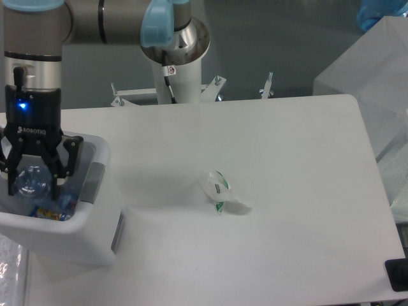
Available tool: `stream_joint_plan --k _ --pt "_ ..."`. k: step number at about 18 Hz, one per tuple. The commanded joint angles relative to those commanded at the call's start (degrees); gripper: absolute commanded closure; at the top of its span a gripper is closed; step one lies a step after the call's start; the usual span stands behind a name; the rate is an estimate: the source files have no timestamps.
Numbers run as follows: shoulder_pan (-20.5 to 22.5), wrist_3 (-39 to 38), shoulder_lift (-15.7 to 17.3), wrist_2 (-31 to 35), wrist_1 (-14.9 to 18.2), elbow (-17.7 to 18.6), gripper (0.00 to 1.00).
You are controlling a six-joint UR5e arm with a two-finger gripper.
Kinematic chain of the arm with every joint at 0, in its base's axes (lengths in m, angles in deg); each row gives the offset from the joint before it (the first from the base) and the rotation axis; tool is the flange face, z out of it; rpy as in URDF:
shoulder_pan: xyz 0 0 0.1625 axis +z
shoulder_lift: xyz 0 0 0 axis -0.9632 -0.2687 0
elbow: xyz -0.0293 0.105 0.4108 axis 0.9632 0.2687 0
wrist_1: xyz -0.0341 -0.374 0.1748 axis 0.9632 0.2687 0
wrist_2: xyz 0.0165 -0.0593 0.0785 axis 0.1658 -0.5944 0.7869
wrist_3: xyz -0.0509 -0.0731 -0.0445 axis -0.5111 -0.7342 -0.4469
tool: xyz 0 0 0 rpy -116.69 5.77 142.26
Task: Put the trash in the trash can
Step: 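Lower the bottle into the bin and open the gripper, then move the open gripper over the crumpled white-and-green paper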
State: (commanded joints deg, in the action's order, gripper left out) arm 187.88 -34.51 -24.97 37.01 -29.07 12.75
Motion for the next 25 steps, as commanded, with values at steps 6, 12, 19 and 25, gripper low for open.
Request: stream_joint_plan --k 6,12,19,25 --pt "0.6 -3.9 0.7 1.0 -0.1 -1.1 0.0" --pt "13.3 -3.9 2.7 1.5 0.4 3.2 0.0" --pt "22.7 -1.2 -0.4 1.1 0.6 6.2 0.0" --pt "25.4 1.0 -3.7 1.8 4.7 7.6 0.0"
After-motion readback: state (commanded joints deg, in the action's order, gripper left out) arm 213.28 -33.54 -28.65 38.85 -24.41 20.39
